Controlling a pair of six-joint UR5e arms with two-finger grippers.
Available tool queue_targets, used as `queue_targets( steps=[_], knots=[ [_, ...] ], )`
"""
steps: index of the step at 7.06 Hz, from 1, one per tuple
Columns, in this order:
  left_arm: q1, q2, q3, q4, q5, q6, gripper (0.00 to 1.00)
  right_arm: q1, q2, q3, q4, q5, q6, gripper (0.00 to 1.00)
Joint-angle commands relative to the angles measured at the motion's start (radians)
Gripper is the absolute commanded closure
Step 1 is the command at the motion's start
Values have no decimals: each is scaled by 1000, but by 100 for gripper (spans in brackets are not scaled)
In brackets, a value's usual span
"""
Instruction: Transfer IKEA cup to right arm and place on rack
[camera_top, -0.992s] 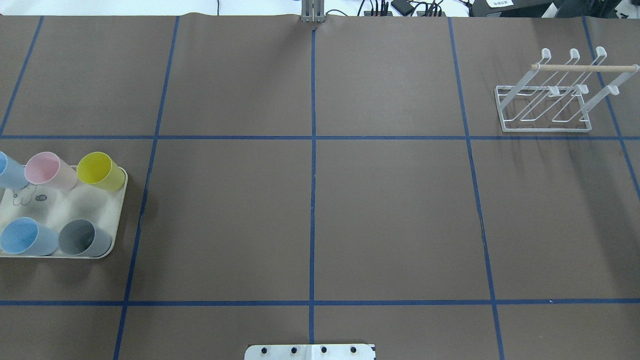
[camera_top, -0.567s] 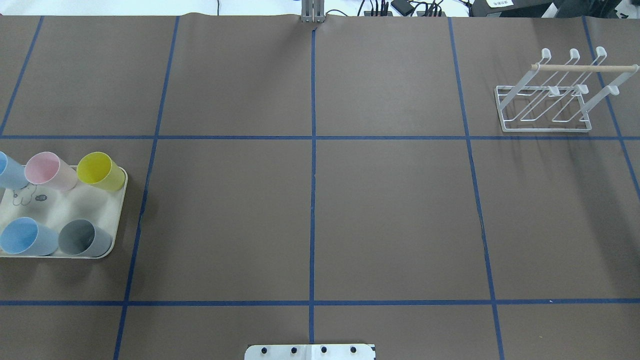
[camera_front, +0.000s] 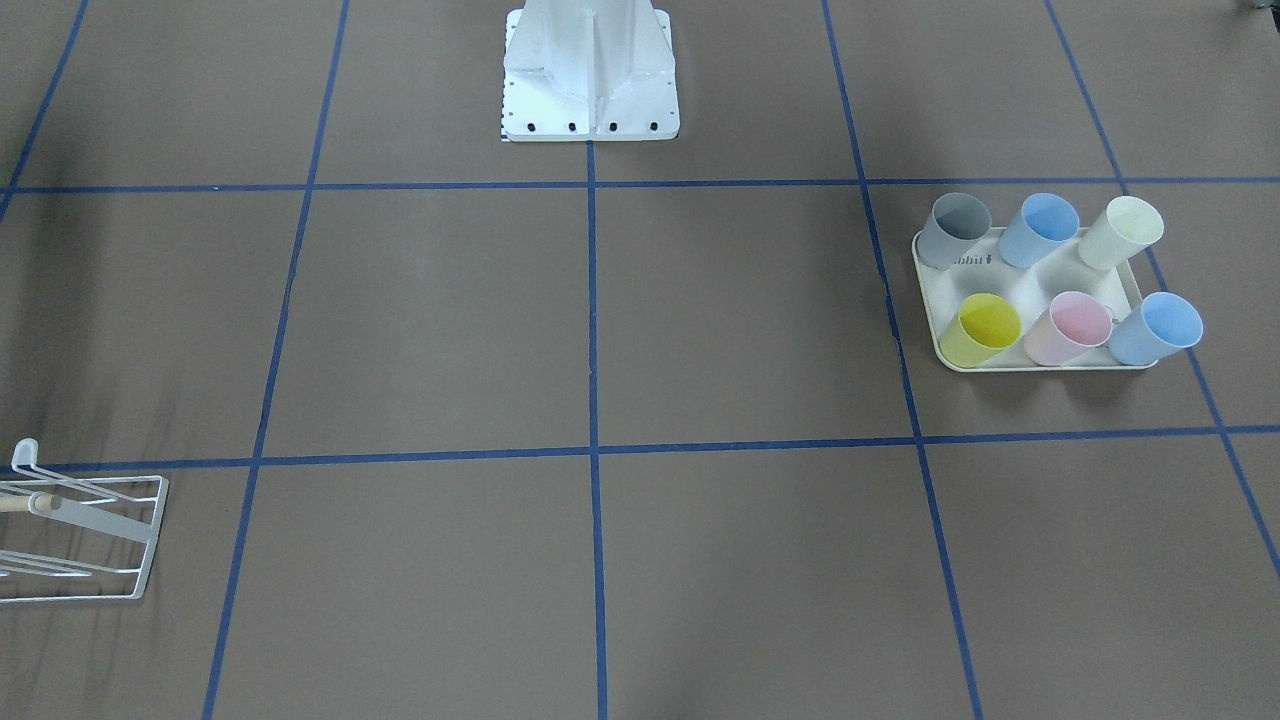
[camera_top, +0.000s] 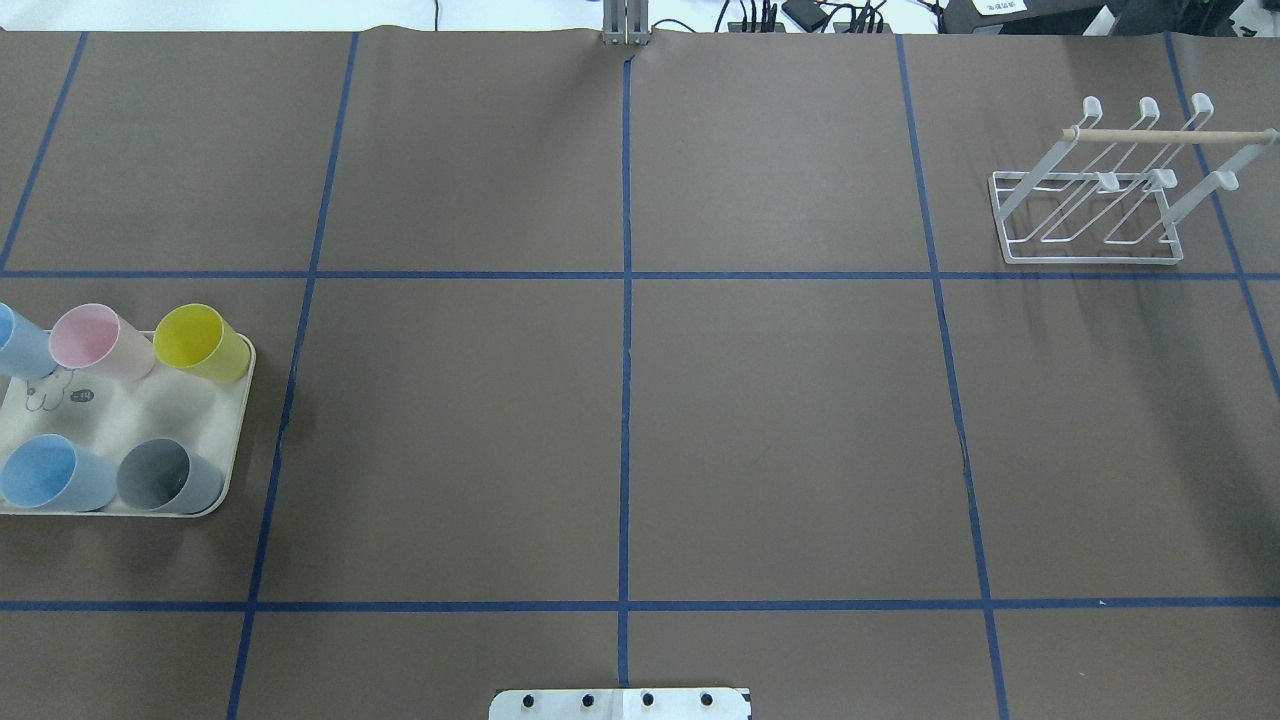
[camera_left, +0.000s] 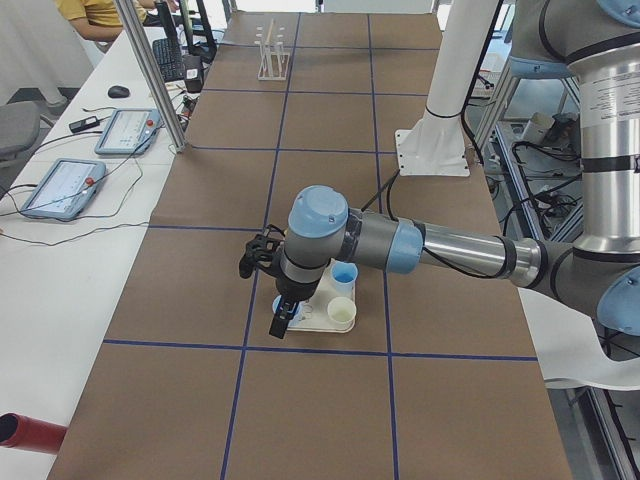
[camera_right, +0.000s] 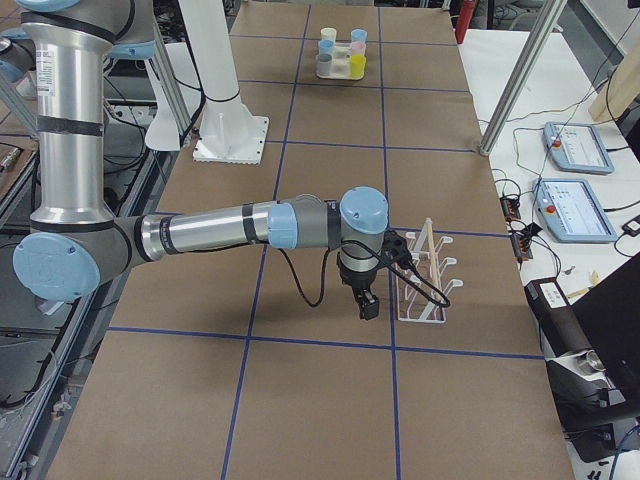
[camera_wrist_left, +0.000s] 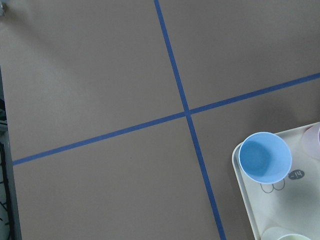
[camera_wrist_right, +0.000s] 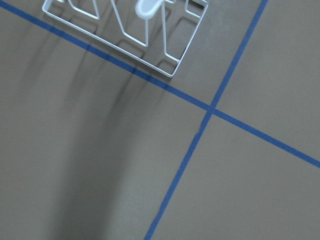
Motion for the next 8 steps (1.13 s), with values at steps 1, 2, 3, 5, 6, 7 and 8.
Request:
queue_targets(
  steps=[1,2,3,5,6,7,8],
  knots=[
    [-1,-17,-90,-56,3,1,0,0,-1,108,0,24,17,0],
    [-1,-15,-77,-197,5,1,0,-21,13,121,5,39,13,0],
    [0,-18,-8,-311,-4,-2,0,-49,13,138,79,159,34,1],
    [-1,-9,29,-366,-9,1,0,-153,11,158,282,237,354,1],
    [3,-4,29,-402,-23,7,0,-246,11,164,437,181,587,0],
    [59,-4,55,-454,-23,3,0,-382,11,179,565,56,782,0],
    [95,-6,107,-476,-23,-14,0,-494,22,219,587,-61,906,0]
  ],
)
